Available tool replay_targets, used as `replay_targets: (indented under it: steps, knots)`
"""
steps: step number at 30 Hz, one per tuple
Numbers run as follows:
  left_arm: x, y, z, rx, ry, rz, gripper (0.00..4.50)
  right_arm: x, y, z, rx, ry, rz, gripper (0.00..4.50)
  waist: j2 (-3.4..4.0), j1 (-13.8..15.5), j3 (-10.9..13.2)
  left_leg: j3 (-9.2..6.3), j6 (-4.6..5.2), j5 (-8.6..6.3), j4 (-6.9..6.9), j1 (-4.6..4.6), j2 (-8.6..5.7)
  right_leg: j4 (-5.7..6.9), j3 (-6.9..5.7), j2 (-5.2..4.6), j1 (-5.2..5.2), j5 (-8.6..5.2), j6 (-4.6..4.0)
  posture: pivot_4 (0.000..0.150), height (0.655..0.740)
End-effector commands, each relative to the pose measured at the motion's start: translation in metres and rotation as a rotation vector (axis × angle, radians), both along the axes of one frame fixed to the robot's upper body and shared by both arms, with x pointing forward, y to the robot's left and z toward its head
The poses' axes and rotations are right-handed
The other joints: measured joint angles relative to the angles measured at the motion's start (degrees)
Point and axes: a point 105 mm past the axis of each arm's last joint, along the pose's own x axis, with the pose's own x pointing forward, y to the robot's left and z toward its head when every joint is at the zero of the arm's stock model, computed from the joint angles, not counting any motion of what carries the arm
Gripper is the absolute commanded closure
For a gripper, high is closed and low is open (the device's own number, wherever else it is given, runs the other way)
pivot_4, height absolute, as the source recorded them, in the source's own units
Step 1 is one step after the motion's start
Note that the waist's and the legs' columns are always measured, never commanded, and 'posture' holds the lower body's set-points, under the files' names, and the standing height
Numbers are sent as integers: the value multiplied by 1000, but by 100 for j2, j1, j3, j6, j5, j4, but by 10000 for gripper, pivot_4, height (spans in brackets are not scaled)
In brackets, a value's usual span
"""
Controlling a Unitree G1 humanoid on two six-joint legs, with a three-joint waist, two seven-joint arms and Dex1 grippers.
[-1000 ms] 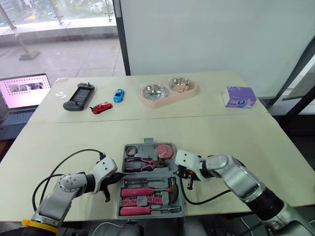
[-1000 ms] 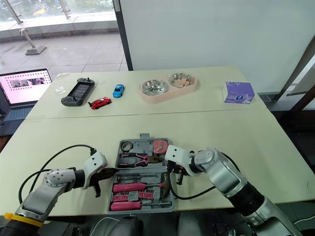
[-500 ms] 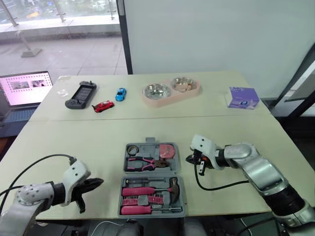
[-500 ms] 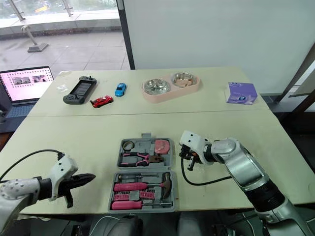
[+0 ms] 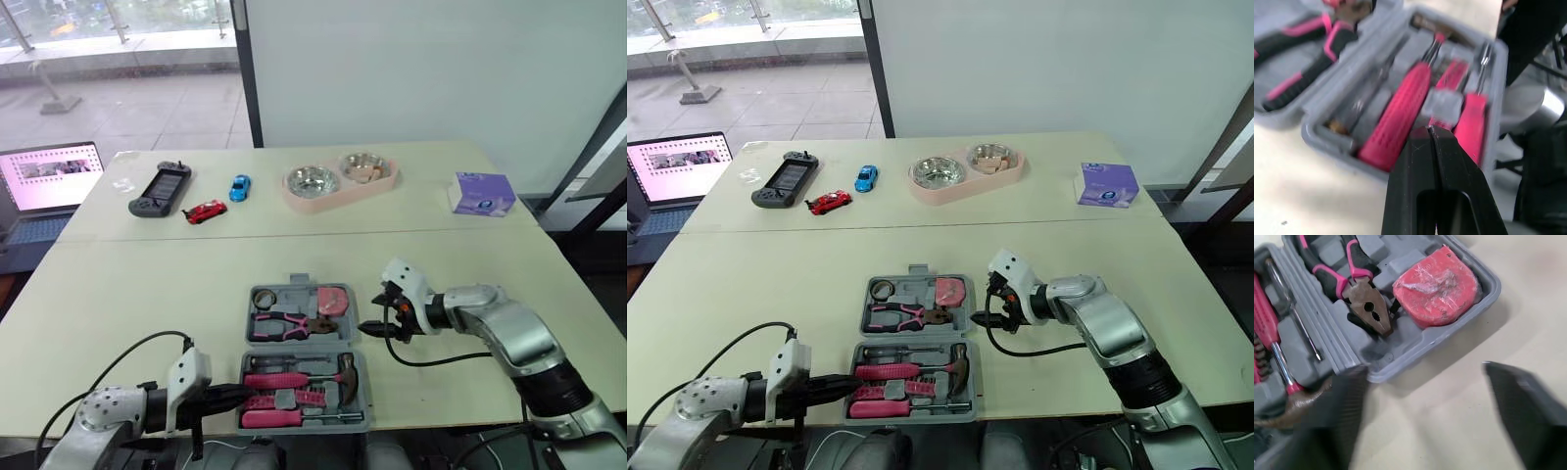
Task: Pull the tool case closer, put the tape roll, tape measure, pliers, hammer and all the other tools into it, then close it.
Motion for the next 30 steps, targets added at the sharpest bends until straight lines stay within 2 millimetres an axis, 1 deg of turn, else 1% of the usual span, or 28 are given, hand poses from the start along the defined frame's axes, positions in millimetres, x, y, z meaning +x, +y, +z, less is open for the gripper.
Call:
replay_targets:
  steps: [1, 7, 12, 16, 18, 21, 23, 27, 30]
  knots:
    - [-2, -4, -12, 33, -22, -56, 45000, 9, -3, 10, 51, 26, -72, 425, 2, 6, -1, 0, 0, 0, 0, 1, 0, 0, 0, 0, 0, 0, 0, 1500, 7239]
    - [-3, 2, -38, 142, -28, -92, 45000, 13, 0, 5, 101, 146, -137, 425, 15, -22, -9, 0, 0, 0, -1, 6, 0, 2, 0, 0, 1, 2, -1, 1500, 7239]
    - [-4, 9, -47, 212, -26, -119, 45000, 24, 1, -9, 145, 247, -217, 425, 39, -43, -23, 3, 1, 0, -9, 18, 2, 12, 2, 1, 1, 4, 1, 1500, 7239]
    - [-6, 16, -52, 265, -27, -147, 45000, 33, 20, -14, 238, 331, -236, 425, 63, -90, -42, 2, 1, 0, -11, 23, 3, 16, 3, 5, 1, 4, 0, 1500, 7239]
    - [-6, 17, -52, 272, -31, -152, 45000, 33, 25, -16, 242, 341, -223, 425, 71, -117, -48, 2, 1, 0, -12, 24, 4, 18, 3, 5, 1, 4, 0, 1500, 7239]
    - [-6, 19, -52, 288, -41, -166, 45000, 34, 42, -22, 308, 408, -220, 425, 71, -184, -59, 0, 1, 0, -12, 26, 4, 23, 3, 5, 2, 4, 0, 1500, 7239]
    - [-5, 20, -51, 291, -46, -169, 45000, 37, 47, -24, 334, 427, -233, 425, 81, -202, -67, 0, 1, 0, -12, 34, 4, 33, 4, 7, 2, 3, 0, 1500, 7239]
    - [-4, 24, -51, 315, -53, -181, 45000, 45, 61, -19, 458, 489, -257, 425, 82, -217, -72, 0, 2, 0, -13, 52, 4, 65, 7, 7, 2, 2, -2, 1500, 7239]
    - [-3, 25, -51, 319, -53, -183, 45000, 50, 65, -18, 503, 513, -273, 425, 83, -252, -73, 0, 2, 0, -14, 56, 4, 70, 9, 8, 3, 2, -2, 1500, 7239]
